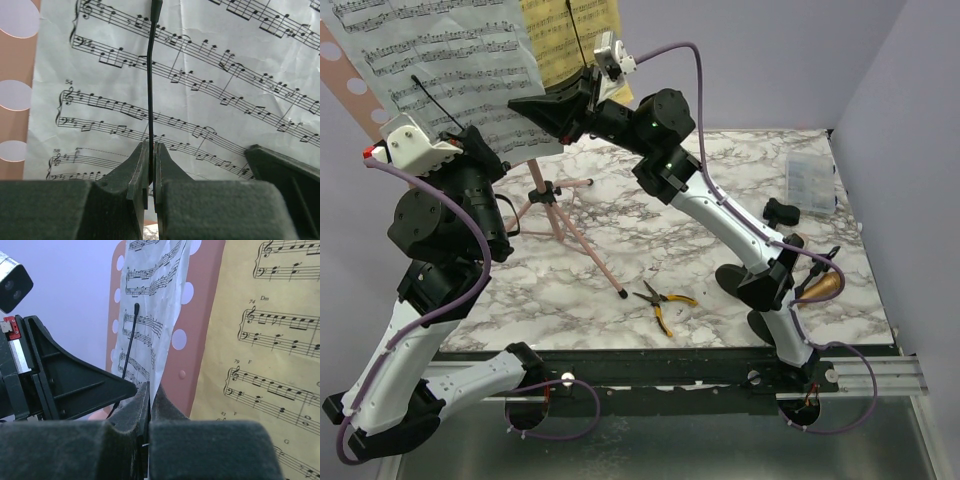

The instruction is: Set up the instrument practice props

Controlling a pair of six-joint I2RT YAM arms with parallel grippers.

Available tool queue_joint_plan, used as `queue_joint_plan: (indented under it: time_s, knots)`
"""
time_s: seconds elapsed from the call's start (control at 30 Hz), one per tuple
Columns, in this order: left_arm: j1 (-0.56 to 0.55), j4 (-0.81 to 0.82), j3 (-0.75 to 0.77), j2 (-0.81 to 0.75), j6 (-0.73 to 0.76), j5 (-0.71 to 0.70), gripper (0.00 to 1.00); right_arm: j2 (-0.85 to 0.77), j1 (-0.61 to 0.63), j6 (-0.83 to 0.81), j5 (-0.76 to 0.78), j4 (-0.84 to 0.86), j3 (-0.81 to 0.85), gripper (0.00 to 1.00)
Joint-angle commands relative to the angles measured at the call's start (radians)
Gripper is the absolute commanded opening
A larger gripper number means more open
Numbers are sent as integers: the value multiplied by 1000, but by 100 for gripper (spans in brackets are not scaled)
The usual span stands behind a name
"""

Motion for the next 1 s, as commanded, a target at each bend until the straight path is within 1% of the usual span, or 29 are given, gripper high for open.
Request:
queue_joint_plan:
  time_s: [0.0,0.63,0.97]
  knots:
    - [0,18,40,-20,-10,34,0,29,23,14,15,62,43,1]
    - [0,2,32,-37,-32,34,0,94,46,-3,-72,115,97,1]
    - [-1,-5,28,-46,-38,36,0,127,56,-5,-85,140,132,1]
